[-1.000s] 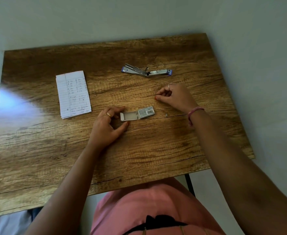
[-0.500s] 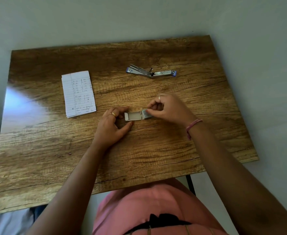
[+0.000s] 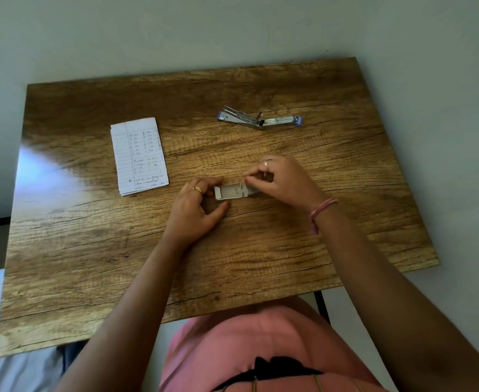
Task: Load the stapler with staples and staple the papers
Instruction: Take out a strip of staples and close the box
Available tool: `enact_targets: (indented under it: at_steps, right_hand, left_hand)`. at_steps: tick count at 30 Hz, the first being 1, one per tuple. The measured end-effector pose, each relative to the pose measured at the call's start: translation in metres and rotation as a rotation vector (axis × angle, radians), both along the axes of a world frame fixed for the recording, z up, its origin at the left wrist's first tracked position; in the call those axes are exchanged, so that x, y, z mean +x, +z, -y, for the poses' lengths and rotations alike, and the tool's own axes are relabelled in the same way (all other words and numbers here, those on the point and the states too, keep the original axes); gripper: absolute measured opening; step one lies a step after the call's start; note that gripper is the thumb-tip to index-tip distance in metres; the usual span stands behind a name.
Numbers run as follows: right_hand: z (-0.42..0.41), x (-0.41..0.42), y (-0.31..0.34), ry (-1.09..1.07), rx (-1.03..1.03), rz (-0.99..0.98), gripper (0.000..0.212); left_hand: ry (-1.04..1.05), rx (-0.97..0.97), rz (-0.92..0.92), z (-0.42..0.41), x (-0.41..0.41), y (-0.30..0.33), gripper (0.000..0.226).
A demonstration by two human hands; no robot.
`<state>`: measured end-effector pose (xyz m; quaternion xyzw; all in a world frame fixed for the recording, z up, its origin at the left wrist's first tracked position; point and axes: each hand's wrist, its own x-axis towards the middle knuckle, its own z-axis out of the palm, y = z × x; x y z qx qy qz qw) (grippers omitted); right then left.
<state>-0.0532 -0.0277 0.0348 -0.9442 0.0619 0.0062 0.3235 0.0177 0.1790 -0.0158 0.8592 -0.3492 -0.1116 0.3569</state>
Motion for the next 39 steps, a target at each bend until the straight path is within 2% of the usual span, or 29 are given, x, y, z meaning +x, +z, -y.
enact_targets:
  at_steps: [3,7,9,13,17,24,33,39]
  right_hand:
    - [0.016,-0.012,0.003,-0.082,0.000,-0.025,0.026]
    - [0.032,-0.023,0.004,-0.031,-0.006,-0.234,0.059]
    - [0.032,-0.023,0.002,0.001,-0.036,-0.284,0.066]
    - [0.027,-0.018,0.001,0.053,-0.135,-0.287,0.057]
    - [0.027,-0.016,0.000,-0.003,-0.054,-0.216,0.044]
    - [0.028,-0.021,-0.003,-0.078,0.002,-0.214,0.044]
    - [0.021,-0.016,-0.001,-0.045,0.032,-0.204,0.042]
    - [0.021,-0.012,0.002,0.034,-0.023,-0.232,0.042]
  left_hand:
    - [-0.006,-0.025,-0.053,-0.002,0.002,0.001,0.049]
    - [0.005,-0.036,-0.072,-0.005,0.006,0.004,0.049]
    - [-0.007,-0.012,-0.065,-0.005,0.007,0.004,0.050]
    - [-0.025,0.034,-0.042,-0.003,0.007,0.003,0.046]
    - [-0.012,0.029,-0.035,-0.003,0.006,0.003,0.040]
    - [0.035,-0.008,-0.049,-0.001,0.004,0.002,0.034]
    - [0.010,0.016,-0.034,-0.001,0.003,0.004,0.033]
    - [0.002,0.040,-0.045,0.000,0.002,0.006,0.034]
